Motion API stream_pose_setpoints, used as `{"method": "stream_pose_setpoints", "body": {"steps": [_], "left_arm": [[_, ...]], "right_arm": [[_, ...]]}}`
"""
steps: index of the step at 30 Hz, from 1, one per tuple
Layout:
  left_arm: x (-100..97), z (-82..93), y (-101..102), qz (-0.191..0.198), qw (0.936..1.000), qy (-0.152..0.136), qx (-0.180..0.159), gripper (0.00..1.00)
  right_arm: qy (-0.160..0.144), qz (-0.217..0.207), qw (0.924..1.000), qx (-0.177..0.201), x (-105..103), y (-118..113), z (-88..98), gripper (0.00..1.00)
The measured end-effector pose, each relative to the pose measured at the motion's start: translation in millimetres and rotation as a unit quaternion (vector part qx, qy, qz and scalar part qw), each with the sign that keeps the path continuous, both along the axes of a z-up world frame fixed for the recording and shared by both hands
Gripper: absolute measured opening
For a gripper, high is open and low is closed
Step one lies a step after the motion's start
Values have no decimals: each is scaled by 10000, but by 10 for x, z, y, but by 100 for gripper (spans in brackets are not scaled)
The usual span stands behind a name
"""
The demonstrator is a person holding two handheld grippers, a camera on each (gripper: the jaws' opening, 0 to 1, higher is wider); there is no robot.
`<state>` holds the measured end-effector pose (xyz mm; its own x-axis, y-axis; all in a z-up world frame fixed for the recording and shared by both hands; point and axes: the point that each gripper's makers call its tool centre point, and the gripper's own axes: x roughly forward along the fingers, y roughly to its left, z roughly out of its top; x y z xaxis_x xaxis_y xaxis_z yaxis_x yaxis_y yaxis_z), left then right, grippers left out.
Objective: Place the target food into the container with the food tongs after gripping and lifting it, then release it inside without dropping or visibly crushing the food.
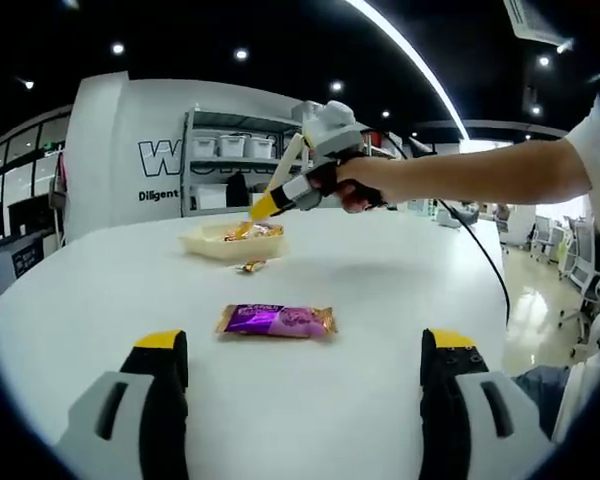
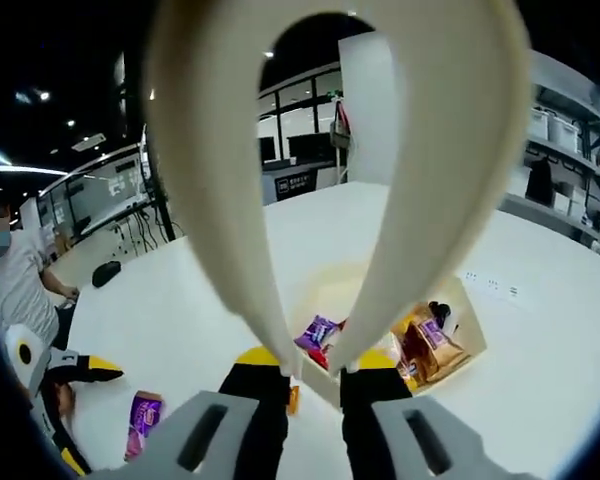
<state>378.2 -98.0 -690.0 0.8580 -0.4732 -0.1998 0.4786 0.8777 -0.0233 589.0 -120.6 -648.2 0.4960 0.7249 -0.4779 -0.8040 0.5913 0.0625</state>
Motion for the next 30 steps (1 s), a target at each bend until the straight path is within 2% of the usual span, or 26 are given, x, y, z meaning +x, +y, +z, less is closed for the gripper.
{"method": "stream_pose_setpoints", "body": {"steps": [1, 3, 7, 8, 13, 15, 16, 17, 18, 19, 20, 21, 23, 24, 26, 30], "left_arm": [[-2, 1, -4, -13, 10000, 1, -4, 95], [-3, -7, -6, -20, 10000, 2, 27, 95], [-1, 19, -2, -5, 10000, -66, -7, 95], [-2, 29, 0, 1, 10000, -80, -36, 95], [3, 45, 9, 12, 9999, -76, -146, 95], [5, 36, 7, 21, 9999, -52, -134, 95], [4, 32, 3, 14, 9999, -41, -133, 95], [4, 27, 3, 5, 9999, -32, -121, 95], [4, 25, 3, 3, 9999, -31, -116, 95], [2, 26, 4, 4, 9999, -33, -117, 95], [2, 27, 2, 1, 9999, -28, -128, 95], [1, 26, 2, 2, 9999, -23, -133, 95], [-1, 25, -2, -7, 9999, -23, -126, 95], [-2, 24, -5, -15, 9999, -21, -127, 95], [1, 23, 1, -7, 9999, -23, -122, 95], [-1, 36, 5, 20, 9999, -49, -144, 95]], "right_arm": [[17, 38, 10000, 16, -16, 13, -1, 14], [103, 369, 9992, 59, -128, 97, -13, 14], [159, 644, 9977, -162, -218, 159, -116, 15], [269, 629, 9975, -198, -211, 168, -173, 15], [289, 575, 9975, -299, -177, 194, -319, 16], [390, 449, 9978, -297, -153, 201, -369, 16], [392, 401, 9978, -360, -141, 197, -401, 16], [417, 278, 9970, -595, -131, 147, -479, 16], [362, 306, 9970, -608, -149, 159, -495, 16], [381, 339, 9969, -604, -176, 166, -512, 16], [484, 307, 9976, -394, -221, 187, -481, 16], [789, 143, 9960, -385, -270, 155, -510, 16], [619, 221, 9969, -437, -319, 147, -492, 16], [610, 254, 9966, -490, -435, 131, -495, 16], [810, 149, 9958, -411, -501, 108, -491, 16], [1002, 57, 9945, -295, -703, 64, -487, 17]]}}
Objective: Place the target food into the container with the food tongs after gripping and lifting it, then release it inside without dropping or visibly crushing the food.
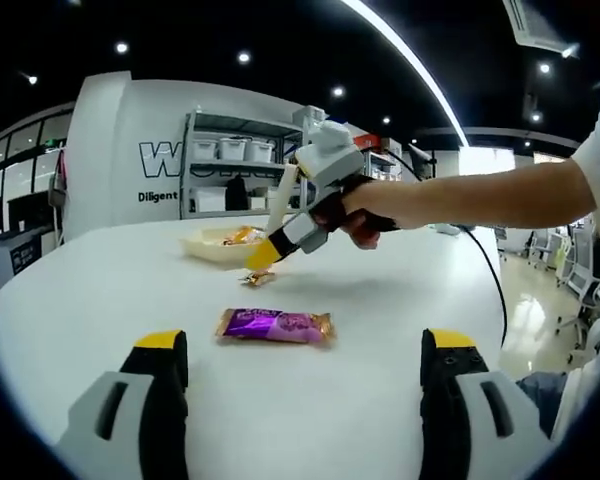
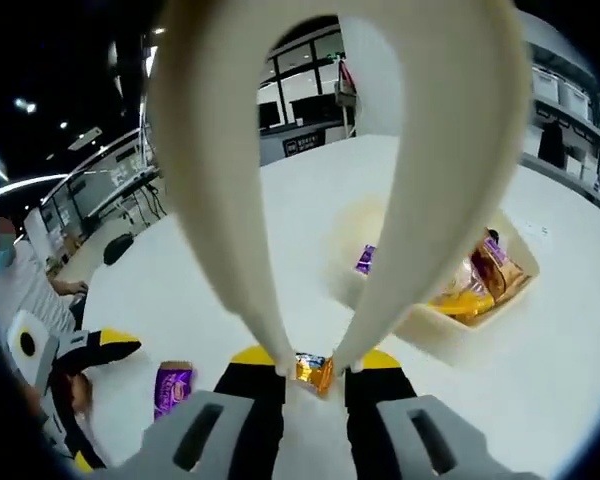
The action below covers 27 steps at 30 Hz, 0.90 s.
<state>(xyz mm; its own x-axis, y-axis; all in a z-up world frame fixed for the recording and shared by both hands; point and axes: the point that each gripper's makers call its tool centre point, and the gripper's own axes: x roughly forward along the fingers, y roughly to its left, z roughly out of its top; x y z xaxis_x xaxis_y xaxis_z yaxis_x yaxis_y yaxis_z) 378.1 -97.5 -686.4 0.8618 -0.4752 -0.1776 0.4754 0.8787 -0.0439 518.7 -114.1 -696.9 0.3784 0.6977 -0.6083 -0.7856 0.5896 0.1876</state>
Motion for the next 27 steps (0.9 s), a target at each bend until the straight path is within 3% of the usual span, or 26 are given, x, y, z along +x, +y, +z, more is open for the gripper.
{"method": "stream_pose_setpoints", "body": {"steps": [2, 7, 11, 15, 22, 25, 27], "left_arm": [[-1, -5, -2, -3, 10000, 17, -8, 95], [-7, -22, -18, -26, 10000, 48, 62, 95], [4, 1, 5, -26, 9999, 62, 79, 95], [3, 38, 11, 26, 9999, 4, 147, 95], [-46, 120, 48, 121, 9996, -95, 255, 95], [-73, 160, 95, 206, 9995, -64, 231, 95], [-72, 174, 104, 221, 9995, 5, 233, 95]], "right_arm": [[220, 8, 9998, 4, -73, -10, -55, 17], [74, 108, 9999, 54, -201, -80, -42, 18], [-71, -77, 9998, 186, -103, -190, 95, 19], [52, -320, 9986, 411, 4, -245, 164, 18], [-349, -35, 9988, 346, 29, -92, 179, 20], [-687, 130, 9976, -5, 90, -40, 127, 20], [-662, 139, 9977, 6, 106, 19, 96, 20]]}}
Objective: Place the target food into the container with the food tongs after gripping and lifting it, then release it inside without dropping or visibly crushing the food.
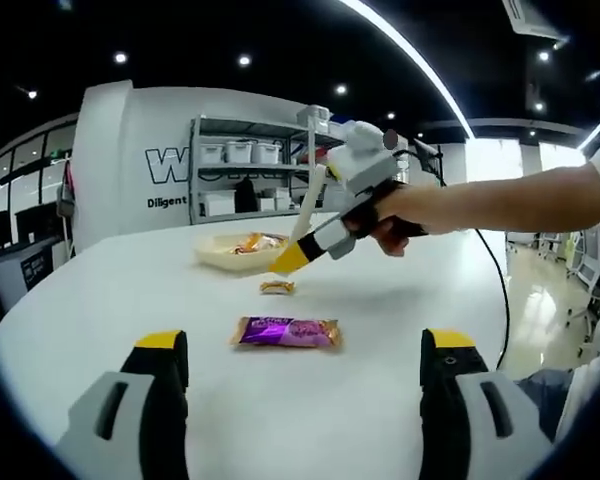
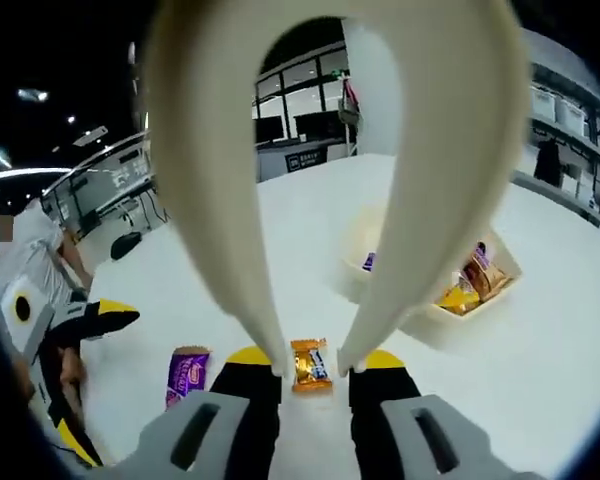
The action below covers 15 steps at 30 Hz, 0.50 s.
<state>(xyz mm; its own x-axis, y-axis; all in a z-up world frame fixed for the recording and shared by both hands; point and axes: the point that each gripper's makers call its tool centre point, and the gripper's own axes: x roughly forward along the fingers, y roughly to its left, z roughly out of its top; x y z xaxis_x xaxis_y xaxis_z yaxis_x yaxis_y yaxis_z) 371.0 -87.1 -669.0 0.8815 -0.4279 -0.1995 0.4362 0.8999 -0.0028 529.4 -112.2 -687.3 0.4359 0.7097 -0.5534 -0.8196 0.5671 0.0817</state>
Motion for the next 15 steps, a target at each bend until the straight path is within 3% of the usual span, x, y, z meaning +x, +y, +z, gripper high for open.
{"method": "stream_pose_setpoints", "body": {"steps": [5, 11, 15], "left_arm": [[-5, 27, -7, -8, 9999, 51, 129, 95], [-18, 47, -8, 0, 9999, 63, 114, 95], [-11, 76, -43, -28, 9999, 103, -120, 95]], "right_arm": [[-35, 73, 9998, -204, -61, 20, -100, 21], [-16, 98, 9998, -166, -62, 22, -116, 21], [-1, 129, 9997, -213, -44, 26, -154, 22]]}}
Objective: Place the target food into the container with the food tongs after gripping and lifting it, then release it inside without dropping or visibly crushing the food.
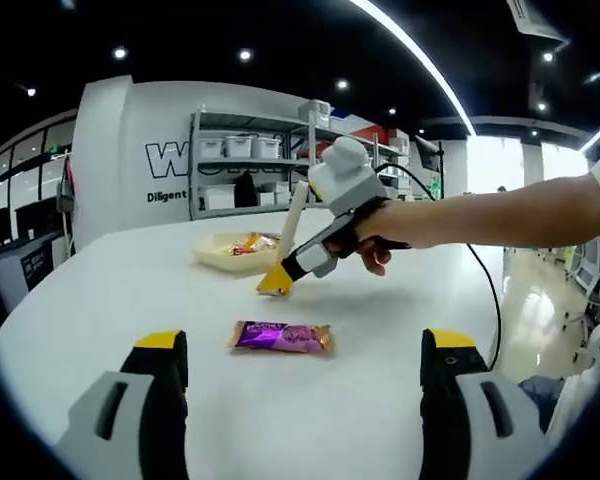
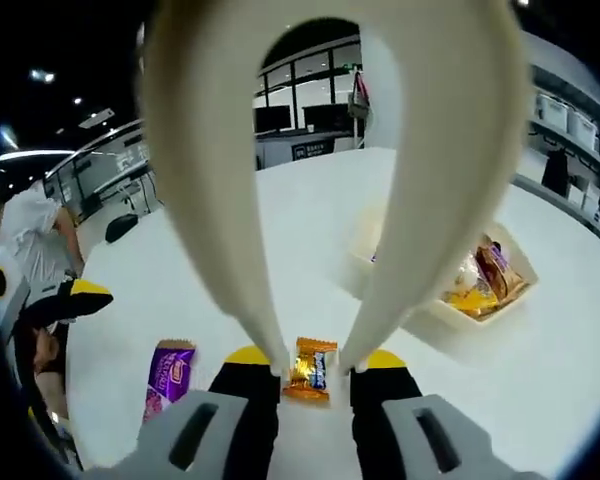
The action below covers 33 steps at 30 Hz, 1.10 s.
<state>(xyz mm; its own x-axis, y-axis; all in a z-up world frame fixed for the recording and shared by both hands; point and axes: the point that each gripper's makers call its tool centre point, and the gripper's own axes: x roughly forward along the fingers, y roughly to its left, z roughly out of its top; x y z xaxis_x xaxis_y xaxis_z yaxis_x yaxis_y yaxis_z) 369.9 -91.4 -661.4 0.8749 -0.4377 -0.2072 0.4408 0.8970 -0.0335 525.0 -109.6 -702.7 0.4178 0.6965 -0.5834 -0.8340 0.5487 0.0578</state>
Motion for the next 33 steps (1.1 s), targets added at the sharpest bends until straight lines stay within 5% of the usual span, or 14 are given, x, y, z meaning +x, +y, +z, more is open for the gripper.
{"method": "stream_pose_setpoints", "body": {"steps": [12, 16, 33], "left_arm": [[-4, -43, 9, 13, 9998, 17, 208, 96], [-10, -86, 45, 65, 9998, 72, 173, 95], [-4, -23, 13, 50, 9996, -2, 264, 96]], "right_arm": [[52, -348, 9994, 40, 35, -71, -20, 13], [587, -637, 9912, 1000, 47, 5, 220, 13], [258, -615, 9906, 1196, 320, -63, 683, 14]]}}
